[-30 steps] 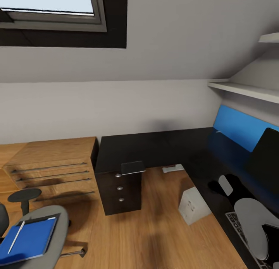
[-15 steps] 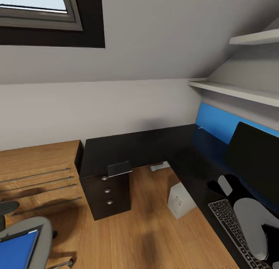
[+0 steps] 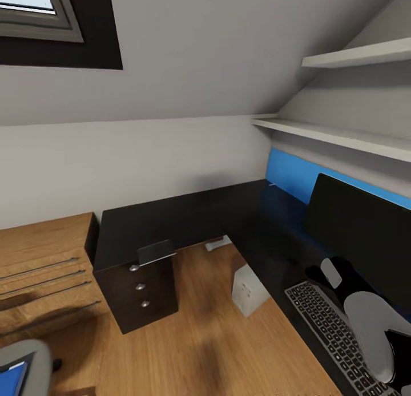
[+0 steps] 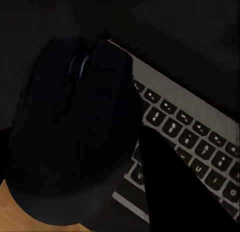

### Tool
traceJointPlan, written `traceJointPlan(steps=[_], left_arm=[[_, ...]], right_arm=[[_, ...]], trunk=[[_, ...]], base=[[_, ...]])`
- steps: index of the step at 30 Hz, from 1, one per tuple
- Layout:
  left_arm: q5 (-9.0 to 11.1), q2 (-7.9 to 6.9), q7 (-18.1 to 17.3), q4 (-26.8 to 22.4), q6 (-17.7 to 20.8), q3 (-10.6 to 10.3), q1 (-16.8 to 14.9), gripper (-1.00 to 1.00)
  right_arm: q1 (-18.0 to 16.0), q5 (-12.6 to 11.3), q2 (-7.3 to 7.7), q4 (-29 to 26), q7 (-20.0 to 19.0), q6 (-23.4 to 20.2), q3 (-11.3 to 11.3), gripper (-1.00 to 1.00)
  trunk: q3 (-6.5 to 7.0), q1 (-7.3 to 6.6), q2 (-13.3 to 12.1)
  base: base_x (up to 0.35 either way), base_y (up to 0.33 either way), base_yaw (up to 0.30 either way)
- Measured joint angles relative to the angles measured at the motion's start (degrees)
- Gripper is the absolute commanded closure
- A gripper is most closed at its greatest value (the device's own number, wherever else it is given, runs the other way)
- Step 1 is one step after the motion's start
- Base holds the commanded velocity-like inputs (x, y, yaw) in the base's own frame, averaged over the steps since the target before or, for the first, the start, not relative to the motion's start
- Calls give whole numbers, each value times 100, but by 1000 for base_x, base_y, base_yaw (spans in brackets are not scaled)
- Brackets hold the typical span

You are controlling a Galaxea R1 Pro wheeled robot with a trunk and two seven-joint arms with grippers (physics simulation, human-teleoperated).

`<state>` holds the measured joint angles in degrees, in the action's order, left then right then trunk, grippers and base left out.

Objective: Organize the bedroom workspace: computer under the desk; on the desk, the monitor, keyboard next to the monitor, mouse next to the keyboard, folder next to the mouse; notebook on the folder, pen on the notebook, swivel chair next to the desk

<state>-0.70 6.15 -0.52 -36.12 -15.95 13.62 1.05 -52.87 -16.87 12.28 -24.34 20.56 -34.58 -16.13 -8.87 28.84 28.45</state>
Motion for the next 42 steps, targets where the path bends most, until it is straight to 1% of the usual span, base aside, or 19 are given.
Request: traceJointPlan(steps=[1,3,11,16,17,19,22,26,33,38,42], left_arm=[[-1,-5,-11,72,-123,-1,0,-100],[-4,-10,-20,138,-229,-1,0,-100],[-22,-13,-27,223,-356,-10,0,-100],[-22,-9,-26,227,-365,-4,0,-100],[-23,-7,-16,227,-366,-3,0,-100],[-24,-6,-10,227,-367,-2,0,-100],[-24,-6,-5,227,-367,-3,0,-100],[-24,-6,-3,230,-366,-5,0,-100],[-24,-8,1,258,-359,4,1,-100],[-24,-8,-3,444,-359,-5,1,-100],[-24,-11,-3,475,-359,-4,0,-100]], right_arm=[[0,1,1,3,-5,1,0,100],[-1,2,2,5,-10,2,0,100],[7,29,-22,47,-20,79,21,100],[8,175,-69,122,-23,116,32,100],[8,264,-114,134,-23,122,34,100],[8,342,-153,141,-23,125,34,100],[8,394,-189,146,-23,125,35,100],[8,409,-203,147,-23,125,35,100],[8,416,-215,148,-24,126,36,100],[8,415,-217,197,-23,125,36,100],[8,415,-217,219,-23,125,36,100]], trunk=[[0,-1,0],[0,-2,1],[0,0,0],[0,0,0],[0,0,0],[0,0,0],[0,0,0],[0,0,0],[0,-3,1],[0,0,0],[0,0,0]], base=[[101,0,-89],[199,0,-51],[132,0,-12],[13,0,-1],[4,0,0],[2,0,0],[0,0,0],[20,6,0],[218,110,0],[103,55,0],[14,7,0]])
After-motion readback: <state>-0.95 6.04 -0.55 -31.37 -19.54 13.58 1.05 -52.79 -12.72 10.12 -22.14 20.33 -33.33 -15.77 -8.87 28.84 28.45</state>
